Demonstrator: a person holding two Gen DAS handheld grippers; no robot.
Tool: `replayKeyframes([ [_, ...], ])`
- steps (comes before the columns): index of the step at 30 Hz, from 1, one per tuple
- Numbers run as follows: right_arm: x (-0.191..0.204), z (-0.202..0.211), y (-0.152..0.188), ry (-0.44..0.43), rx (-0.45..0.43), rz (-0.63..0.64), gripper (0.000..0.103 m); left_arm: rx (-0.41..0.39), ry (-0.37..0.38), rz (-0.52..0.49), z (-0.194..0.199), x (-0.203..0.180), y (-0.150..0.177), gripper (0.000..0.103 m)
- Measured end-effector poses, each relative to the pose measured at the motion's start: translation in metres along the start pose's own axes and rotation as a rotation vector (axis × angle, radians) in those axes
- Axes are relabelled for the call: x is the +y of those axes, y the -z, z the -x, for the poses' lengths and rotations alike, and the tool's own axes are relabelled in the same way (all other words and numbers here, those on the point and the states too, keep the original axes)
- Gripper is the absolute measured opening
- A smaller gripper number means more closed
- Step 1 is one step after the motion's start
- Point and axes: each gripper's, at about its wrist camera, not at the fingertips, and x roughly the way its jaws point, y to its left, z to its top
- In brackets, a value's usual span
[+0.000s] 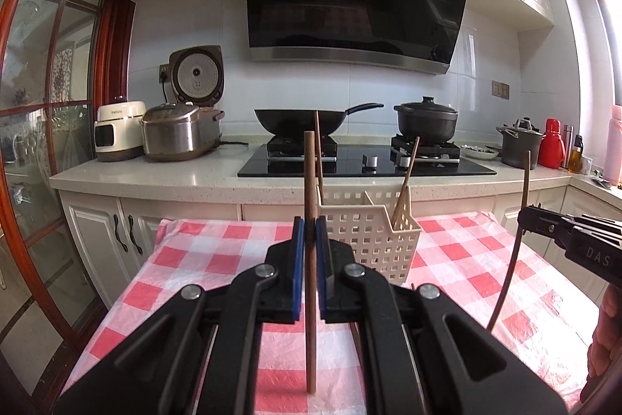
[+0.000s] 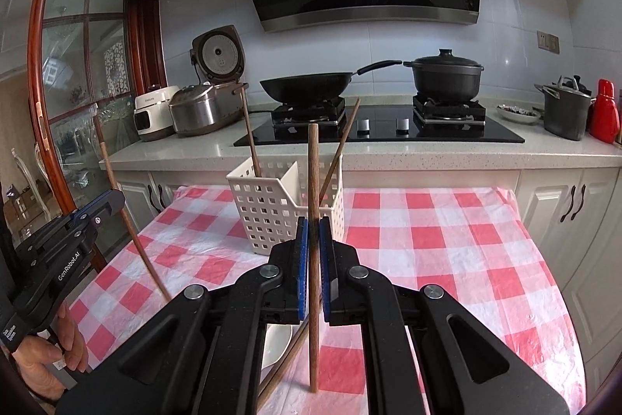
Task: Organize utensils
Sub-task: 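Lift both held chopsticks upright and carry them toward the basket, then lower the chopsticks into the white basket with both tools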
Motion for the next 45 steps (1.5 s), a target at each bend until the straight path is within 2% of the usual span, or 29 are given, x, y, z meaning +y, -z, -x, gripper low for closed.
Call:
replayKeyframes([
  [9,0.004,-0.001,-0.008,0.004,-0.023,0.003,0.006,-0.017,0.009,-0.012,-0.001,-0.004,-0.007,0.006],
  [22,0.009,-0.011,-0.038,0.018,-0.062,0.053,0.006,-0.033,0.029,-0.029,-0.007,-0.005,-0.028,0.006],
  [33,0.002,-0.034,-0.088,0.023,-0.075,0.056,0.006,-0.061,0.073,-0.045,-0.031,-0.011,-0.098,0.006],
  [40,-0.003,-0.058,-0.129,0.022,-0.093,0.034,0.006,-0.105,0.062,-0.061,-0.058,-0.019,-0.16,0.006],
  [45,-0.004,-0.079,-0.154,0.02,-0.097,0.012,0.006,-0.128,0.051,-0.063,-0.083,-0.026,-0.19,0.006],
])
